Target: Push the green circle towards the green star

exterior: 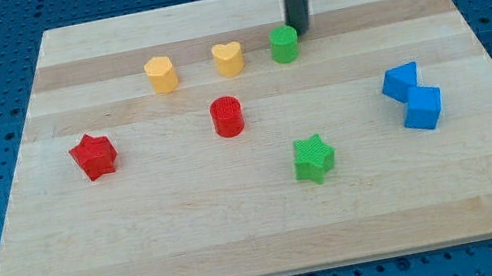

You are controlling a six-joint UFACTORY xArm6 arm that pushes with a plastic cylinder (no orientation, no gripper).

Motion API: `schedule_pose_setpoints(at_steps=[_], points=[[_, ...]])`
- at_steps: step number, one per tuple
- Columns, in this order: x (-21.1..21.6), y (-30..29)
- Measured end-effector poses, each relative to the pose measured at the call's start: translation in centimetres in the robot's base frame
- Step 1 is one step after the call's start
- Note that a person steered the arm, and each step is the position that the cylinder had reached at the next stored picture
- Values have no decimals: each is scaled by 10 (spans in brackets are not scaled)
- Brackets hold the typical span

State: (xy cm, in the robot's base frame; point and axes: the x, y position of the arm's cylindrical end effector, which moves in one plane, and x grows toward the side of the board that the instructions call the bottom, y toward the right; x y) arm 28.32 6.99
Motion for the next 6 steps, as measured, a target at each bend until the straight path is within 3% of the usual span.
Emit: schedule_pose_setpoints(at_steps=[3,5,6], points=[[-14,-15],[28,-15],[73,-15]])
